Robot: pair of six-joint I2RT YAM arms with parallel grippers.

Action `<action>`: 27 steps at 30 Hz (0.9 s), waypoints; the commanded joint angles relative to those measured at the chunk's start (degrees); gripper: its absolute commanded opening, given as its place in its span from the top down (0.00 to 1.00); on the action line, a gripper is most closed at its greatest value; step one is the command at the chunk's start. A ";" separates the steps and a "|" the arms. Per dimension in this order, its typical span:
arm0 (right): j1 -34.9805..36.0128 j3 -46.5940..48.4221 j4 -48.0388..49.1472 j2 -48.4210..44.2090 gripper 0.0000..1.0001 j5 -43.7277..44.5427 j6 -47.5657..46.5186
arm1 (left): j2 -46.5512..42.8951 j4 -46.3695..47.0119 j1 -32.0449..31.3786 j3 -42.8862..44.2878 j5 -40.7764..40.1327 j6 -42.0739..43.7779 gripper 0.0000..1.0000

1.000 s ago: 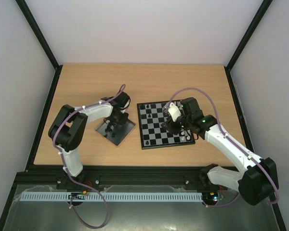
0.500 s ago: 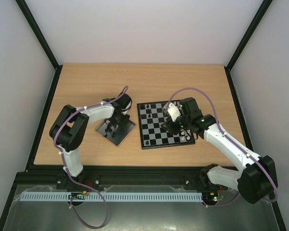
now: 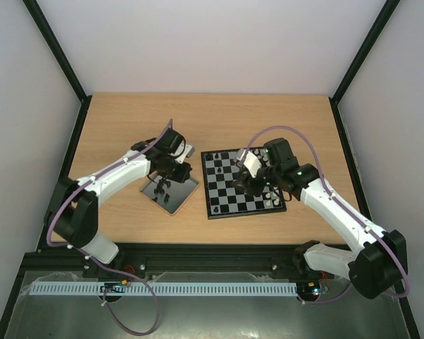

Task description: Set up the chess pieces on the board

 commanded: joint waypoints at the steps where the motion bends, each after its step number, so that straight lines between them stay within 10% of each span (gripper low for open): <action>1: 1.50 5.38 -4.80 1.17 0.52 -1.39 -11.70 | -4.02 -3.55 -0.55 -0.03 17.64 0.05 0.93; 9: 10.71 13.26 -8.13 5.66 0.52 16.13 -28.45 | -6.25 -5.50 -2.30 3.45 35.46 0.98 0.92; 27: 20.08 22.35 -26.55 9.26 0.49 20.86 -42.31 | -6.90 -0.47 -8.00 3.96 45.45 0.35 0.92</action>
